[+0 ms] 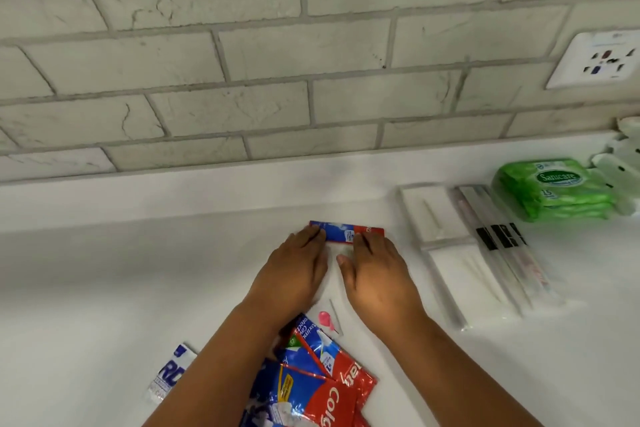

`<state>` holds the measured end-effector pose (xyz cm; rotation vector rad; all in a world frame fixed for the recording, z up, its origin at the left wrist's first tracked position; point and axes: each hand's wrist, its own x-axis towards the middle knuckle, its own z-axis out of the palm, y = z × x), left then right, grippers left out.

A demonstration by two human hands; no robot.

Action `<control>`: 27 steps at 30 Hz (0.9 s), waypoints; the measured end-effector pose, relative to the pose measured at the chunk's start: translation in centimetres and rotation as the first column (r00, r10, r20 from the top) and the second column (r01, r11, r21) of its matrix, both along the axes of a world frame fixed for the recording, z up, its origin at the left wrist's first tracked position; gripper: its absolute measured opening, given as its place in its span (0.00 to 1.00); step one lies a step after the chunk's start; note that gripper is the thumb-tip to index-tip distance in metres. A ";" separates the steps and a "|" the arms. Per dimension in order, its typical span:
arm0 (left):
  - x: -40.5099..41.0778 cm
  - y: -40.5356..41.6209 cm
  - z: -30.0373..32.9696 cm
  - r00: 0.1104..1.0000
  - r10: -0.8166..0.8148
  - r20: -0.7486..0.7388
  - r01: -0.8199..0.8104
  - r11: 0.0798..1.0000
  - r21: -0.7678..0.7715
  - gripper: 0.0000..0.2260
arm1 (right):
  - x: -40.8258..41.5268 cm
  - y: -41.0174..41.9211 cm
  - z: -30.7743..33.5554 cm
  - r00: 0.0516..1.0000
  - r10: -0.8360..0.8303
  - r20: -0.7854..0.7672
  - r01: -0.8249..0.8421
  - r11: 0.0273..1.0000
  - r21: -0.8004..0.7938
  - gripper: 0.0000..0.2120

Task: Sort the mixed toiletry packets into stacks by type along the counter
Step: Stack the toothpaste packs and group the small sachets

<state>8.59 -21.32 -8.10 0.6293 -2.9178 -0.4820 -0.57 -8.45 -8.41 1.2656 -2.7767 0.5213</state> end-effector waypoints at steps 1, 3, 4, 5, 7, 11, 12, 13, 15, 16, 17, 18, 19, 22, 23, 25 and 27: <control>-0.7 -0.2 -0.1 1.000 -0.010 -0.011 0.010 1.000 0.005 0.21 | -0.6 -0.4 -0.2 1.000 -0.014 0.001 0.014 1.000 -0.005 0.27; -1.9 -0.7 -0.3 0.999 -0.024 -0.042 0.024 1.000 0.013 0.21 | -1.9 -1.1 -0.7 0.999 -0.044 0.009 0.044 0.999 -0.010 0.28; -2.5 -0.9 -0.4 0.998 -0.033 -0.056 0.033 0.999 0.003 0.21 | -2.4 -1.5 -0.8 0.998 -0.055 0.020 0.056 0.998 -0.014 0.28; -2.9 -1.2 -0.5 0.997 -0.045 -0.067 0.043 0.999 -0.017 0.22 | -2.8 -1.8 -1.0 0.998 -0.064 0.030 0.065 0.998 -0.021 0.29; -3.7 -1.6 -0.8 0.995 -0.064 -0.081 0.060 0.997 -0.056 0.28 | -3.6 -2.3 -1.3 0.996 -0.082 0.037 0.083 0.996 -0.026 0.29; -4.8 -2.1 -1.6 0.993 -0.036 -0.113 0.026 0.996 -0.085 0.29 | -4.9 -3.0 -1.6 0.996 -0.079 0.030 0.080 0.996 -0.039 0.31; -4.9 -2.1 -1.7 0.992 -0.027 -0.125 0.016 0.996 -0.087 0.28 | -5.1 -3.1 -1.7 0.997 -0.074 0.026 0.075 0.996 -0.043 0.33; -5.0 -2.0 -1.8 0.991 -0.022 -0.133 0.010 0.996 -0.090 0.28 | -5.2 -3.2 -1.9 0.998 -0.067 0.023 0.067 0.997 -0.039 0.35; -5.1 -2.0 -1.9 0.989 -0.016 -0.145 0.002 0.995 -0.098 0.27 | -5.4 -3.3 -2.2 0.998 -0.061 0.007 0.061 0.997 -0.046 0.36; -5.1 -1.9 -1.9 0.989 -0.014 -0.145 0.000 0.995 -0.097 0.27 | -5.4 -3.2 -2.3 0.998 -0.062 -0.003 0.062 0.997 -0.056 0.36; -5.1 -1.9 -1.9 0.990 -0.012 -0.141 -0.001 0.996 -0.092 0.28 | -5.5 -3.2 -2.4 0.998 -0.064 -0.003 0.063 0.996 -0.059 0.36; -5.0 -1.9 -2.0 0.990 -0.009 -0.137 -0.003 0.996 -0.087 0.28 | -5.5 -3.2 -2.5 0.998 -0.062 0.004 0.062 0.997 -0.054 0.36; -5.0 -1.9 -2.0 0.991 -0.006 -0.135 -0.005 0.997 -0.083 0.29 | -5.4 -3.2 -2.5 0.998 -0.061 0.010 0.061 0.997 -0.048 0.36; -4.9 -1.9 -2.0 0.987 -0.002 -0.162 -0.007 0.998 -0.058 0.28 | -5.3 -3.1 -2.2 0.998 -0.062 0.033 0.064 0.995 -0.072 0.33; -4.8 -1.8 -1.8 0.982 0.004 -0.188 -0.008 1.000 -0.022 0.26 | -5.2 -2.9 -1.9 0.997 -0.060 0.047 0.064 0.993 -0.099 0.31; -4.6 -1.8 -0.9 0.964 0.069 -0.259 -0.031 0.989 0.147 0.21 | -4.8 -2.5 -1.3 0.997 -0.036 0.075 0.049 0.983 -0.179 0.29; -3.6 -1.5 0.4 0.938 0.174 -0.301 -0.065 0.939 0.339 0.17 | -3.6 -1.5 -0.6 0.994 -0.011 0.104 0.036 0.968 -0.250 0.27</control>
